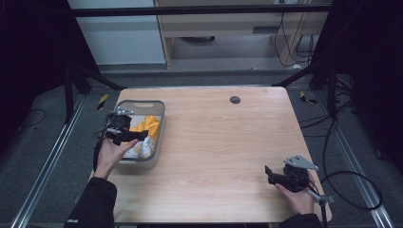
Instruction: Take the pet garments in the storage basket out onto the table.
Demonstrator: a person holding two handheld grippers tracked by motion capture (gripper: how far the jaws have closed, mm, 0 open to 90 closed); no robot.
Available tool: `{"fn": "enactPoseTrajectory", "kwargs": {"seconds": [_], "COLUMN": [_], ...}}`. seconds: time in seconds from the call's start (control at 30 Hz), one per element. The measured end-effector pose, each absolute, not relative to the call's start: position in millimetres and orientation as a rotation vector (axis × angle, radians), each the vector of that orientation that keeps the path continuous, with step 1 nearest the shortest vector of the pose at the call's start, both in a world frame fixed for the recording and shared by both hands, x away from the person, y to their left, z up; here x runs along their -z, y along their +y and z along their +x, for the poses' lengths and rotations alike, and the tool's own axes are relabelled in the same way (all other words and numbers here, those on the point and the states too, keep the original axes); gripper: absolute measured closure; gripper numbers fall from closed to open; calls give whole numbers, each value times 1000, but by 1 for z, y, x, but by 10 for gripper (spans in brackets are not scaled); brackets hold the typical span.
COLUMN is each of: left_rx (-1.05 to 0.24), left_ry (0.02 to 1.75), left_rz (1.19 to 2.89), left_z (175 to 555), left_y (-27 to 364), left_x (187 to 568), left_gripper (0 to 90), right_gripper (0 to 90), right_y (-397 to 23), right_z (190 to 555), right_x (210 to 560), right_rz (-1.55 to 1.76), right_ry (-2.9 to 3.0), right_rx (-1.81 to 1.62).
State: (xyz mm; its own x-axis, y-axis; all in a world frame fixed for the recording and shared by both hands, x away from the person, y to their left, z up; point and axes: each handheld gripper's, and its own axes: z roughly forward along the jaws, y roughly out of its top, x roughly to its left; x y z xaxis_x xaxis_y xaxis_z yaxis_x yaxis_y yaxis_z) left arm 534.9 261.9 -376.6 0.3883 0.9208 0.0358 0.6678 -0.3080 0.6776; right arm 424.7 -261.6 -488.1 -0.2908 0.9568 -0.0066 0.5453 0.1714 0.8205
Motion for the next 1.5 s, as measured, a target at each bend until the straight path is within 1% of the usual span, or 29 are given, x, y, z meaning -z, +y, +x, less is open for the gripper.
{"fn": "enactPoseTrajectory", "kwargs": {"seconds": [0.4,0.67,0.9,1.13,1.2,1.3,1.5], "left_rx": [-529,-468,-439,-429,-424,-428,-406], "left_ry": [1370,1381,1396,1409,1413,1420,1424], "left_rz": [2135,2149,2176,2198,2208,2207,2231], "left_z": [538,539,541,542,542,543,544], "left_y": [255,253,250,248,248,247,245], "left_x": [388,393,398,403,405,407,411], "left_gripper": [291,352,387,428,453,460,511], "right_gripper": [141,142,142,141,141,141,140], "right_y": [-261,-261,-260,-260,-260,-260,-260], "right_z": [425,425,425,426,426,426,426], "right_x": [489,489,489,490,490,490,490], "right_rz": [1407,1407,1412,1402,1403,1403,1401], "right_ry": [1919,1922,1928,1937,1937,1937,1938], "right_rx": [-987,-988,-990,-981,-980,-980,-977]}}
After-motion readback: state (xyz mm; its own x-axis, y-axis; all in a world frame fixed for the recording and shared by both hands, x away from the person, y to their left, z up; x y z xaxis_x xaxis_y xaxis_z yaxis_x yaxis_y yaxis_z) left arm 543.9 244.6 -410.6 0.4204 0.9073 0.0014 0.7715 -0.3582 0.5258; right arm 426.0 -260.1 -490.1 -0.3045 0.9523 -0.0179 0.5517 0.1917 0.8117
